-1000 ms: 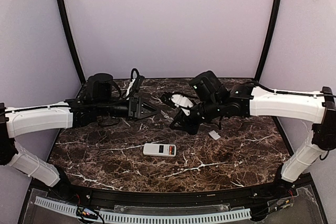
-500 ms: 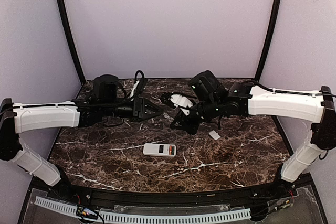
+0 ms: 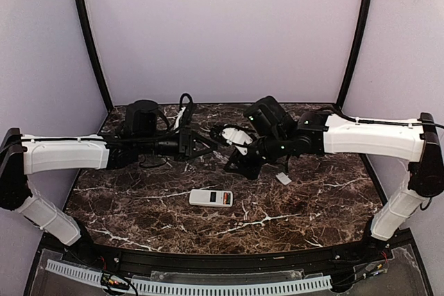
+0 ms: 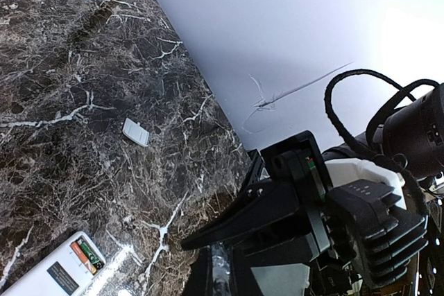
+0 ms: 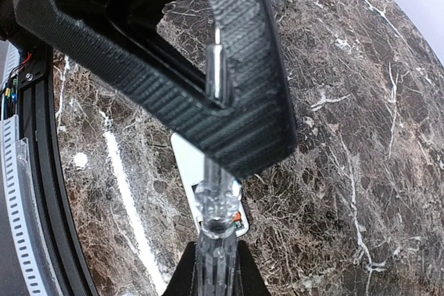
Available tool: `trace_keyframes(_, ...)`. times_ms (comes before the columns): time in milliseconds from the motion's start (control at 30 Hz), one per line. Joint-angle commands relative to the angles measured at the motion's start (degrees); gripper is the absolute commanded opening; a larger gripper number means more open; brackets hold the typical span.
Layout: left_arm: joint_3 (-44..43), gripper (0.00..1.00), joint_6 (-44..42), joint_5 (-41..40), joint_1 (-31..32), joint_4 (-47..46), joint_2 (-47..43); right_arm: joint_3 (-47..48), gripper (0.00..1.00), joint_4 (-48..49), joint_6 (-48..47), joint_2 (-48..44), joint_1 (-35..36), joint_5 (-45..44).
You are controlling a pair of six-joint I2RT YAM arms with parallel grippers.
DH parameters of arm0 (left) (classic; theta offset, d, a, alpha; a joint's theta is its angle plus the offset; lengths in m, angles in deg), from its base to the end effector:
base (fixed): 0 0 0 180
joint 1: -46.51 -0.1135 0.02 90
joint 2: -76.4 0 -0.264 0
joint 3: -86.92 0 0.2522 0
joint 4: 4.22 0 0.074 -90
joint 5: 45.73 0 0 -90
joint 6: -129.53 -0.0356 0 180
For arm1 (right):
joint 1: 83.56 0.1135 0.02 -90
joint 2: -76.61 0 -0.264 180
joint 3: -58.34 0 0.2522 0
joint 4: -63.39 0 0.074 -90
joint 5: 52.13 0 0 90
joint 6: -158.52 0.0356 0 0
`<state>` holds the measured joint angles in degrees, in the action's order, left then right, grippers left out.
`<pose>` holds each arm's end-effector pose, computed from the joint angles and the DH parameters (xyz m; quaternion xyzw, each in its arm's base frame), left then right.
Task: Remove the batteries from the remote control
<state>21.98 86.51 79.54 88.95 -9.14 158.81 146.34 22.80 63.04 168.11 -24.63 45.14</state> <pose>0.2269 -0.2354 0.2771 0.1599 0.7504 -0.5874 0.2574 0.1805 0.3082 0.2860 -0.5107 0.7644 0.2272 0.3214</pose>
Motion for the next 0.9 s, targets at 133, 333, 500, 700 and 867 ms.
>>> trace_keyframes(133,3.2,0.00,0.4,-1.1,0.1,-3.7,-2.7,-0.6,0.30,3.8,1.6,-0.3,0.7,-4.1)
trace_keyframes(333,4.0,0.00,-0.7,-2.6,-0.7,-4.2,-4.6,-1.2,0.69,4.3,4.0,-0.3,0.2,-5.6)
trace_keyframes(500,5.8,0.00,-0.4,-3.0,-2.1,-6.4,-6.5,-2.8,0.81,6.5,7.6,-2.4,-1.7,-3.0)
trace_keyframes(700,7.6,0.00,0.8,-3.0,-3.4,-10.3,-7.9,-8.7,0.88,16.5,17.9,-9.2,-6.7,6.4)
trace_keyframes(867,7.8,0.00,1.7,-2.7,-3.6,-14.3,-7.9,-13.7,0.88,26.1,29.3,-13.4,-10.8,13.9)
